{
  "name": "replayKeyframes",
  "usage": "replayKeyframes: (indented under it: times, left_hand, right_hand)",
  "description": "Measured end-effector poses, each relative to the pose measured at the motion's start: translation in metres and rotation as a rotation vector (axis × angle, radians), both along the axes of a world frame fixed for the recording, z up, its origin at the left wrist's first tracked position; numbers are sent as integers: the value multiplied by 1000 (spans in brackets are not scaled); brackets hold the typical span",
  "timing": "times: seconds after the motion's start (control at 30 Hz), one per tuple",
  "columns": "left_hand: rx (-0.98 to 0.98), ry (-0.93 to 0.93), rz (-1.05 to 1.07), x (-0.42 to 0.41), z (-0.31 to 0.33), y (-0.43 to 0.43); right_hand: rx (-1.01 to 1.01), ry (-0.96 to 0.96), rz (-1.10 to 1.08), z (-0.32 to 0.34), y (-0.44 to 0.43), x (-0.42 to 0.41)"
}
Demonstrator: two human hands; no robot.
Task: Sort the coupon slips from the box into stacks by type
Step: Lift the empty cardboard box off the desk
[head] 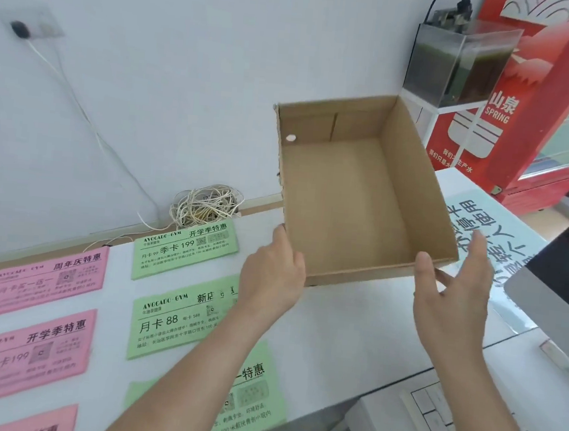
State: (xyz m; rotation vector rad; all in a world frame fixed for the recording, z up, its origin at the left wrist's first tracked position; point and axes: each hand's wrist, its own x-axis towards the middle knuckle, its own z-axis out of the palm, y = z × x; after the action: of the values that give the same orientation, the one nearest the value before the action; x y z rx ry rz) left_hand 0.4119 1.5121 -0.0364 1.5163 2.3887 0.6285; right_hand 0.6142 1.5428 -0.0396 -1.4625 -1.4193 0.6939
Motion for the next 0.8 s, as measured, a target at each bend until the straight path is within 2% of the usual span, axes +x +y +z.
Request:
replayKeyframes:
  times: [0.1, 0.2, 0.3, 0.4, 0.47, 0.53, 0.63, 0.8]
  left_hand:
    - [173, 50, 9, -32, 32, -37]
    - [274, 70, 33, -59, 57, -83]
    - [352, 139, 75, -79, 74, -140]
    - [408, 2, 76, -92, 80, -197]
    - [408, -149, 29, -99, 77, -238]
    - [400, -208, -8, -106, 64, -276]
    - [367, -195, -57, -106, 44, -322]
    - [251, -67, -254, -83, 21, -388]
  right_hand:
    - [-50, 45, 3, 18, -4, -9]
    - [-183, 225, 213, 34, -23, -29]
    - [-205, 225, 310, 45, -64, -57]
    - [-314, 271, 362, 45, -112, -70]
    - [-401, 286, 399, 38, -154, -71]
    - [-458, 259, 399, 31, -201, -66]
    - [-490, 237, 317, 24, -267, -44]
    - [-578, 223, 153, 24, -356, 5]
